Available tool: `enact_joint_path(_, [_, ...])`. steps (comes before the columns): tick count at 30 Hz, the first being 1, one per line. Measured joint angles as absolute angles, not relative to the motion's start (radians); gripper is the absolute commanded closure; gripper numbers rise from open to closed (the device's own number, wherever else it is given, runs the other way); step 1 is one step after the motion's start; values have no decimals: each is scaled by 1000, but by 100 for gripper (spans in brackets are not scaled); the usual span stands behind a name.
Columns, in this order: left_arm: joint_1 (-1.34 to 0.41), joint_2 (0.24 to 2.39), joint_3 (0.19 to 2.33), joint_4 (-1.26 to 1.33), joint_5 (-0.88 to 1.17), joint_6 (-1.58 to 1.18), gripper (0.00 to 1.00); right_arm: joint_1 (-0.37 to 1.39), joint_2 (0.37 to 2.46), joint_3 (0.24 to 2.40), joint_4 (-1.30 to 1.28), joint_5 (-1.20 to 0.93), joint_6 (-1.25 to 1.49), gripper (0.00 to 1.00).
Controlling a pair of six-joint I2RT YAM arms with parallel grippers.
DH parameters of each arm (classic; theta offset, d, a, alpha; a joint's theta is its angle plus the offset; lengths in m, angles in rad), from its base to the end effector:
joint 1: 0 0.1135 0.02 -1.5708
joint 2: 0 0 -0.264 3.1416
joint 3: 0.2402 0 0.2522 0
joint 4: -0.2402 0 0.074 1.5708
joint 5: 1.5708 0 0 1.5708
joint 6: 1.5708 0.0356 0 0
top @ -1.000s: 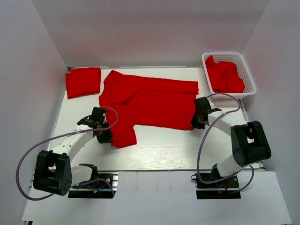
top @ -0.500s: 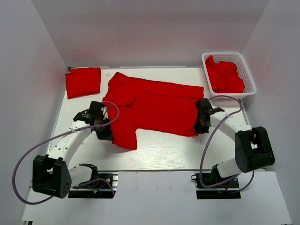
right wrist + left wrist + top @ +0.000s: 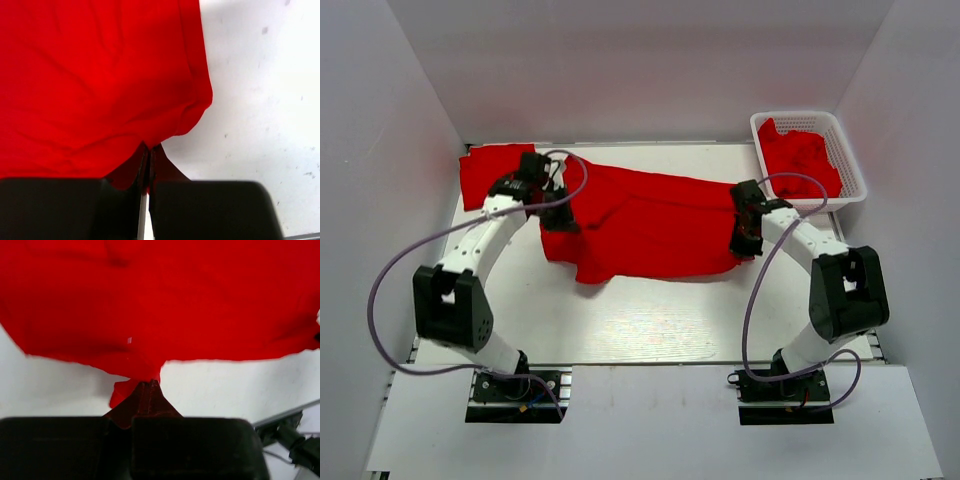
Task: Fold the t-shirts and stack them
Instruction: Fold the other side of the tshirt into a rectangle
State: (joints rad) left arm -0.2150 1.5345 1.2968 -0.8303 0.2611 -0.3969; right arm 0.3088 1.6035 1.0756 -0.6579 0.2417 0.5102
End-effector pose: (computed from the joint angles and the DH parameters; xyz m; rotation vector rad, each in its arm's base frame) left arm 0.3056 -0.0762 0.2830 -0.1539 2.6856 -0.5446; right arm 0.2991 0.0865 0.2052 0.3342 2.6729 -0.0910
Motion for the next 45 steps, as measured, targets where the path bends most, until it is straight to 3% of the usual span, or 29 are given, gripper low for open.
enact_joint_path(17, [-173,1947,1805,-778,147,-386,100,241,1798,1373,-747,263,455,100])
enact_joint_path(45, [-110,2195,2177,-765,96,-354,100,148,2000,1620,-753,189,357,100])
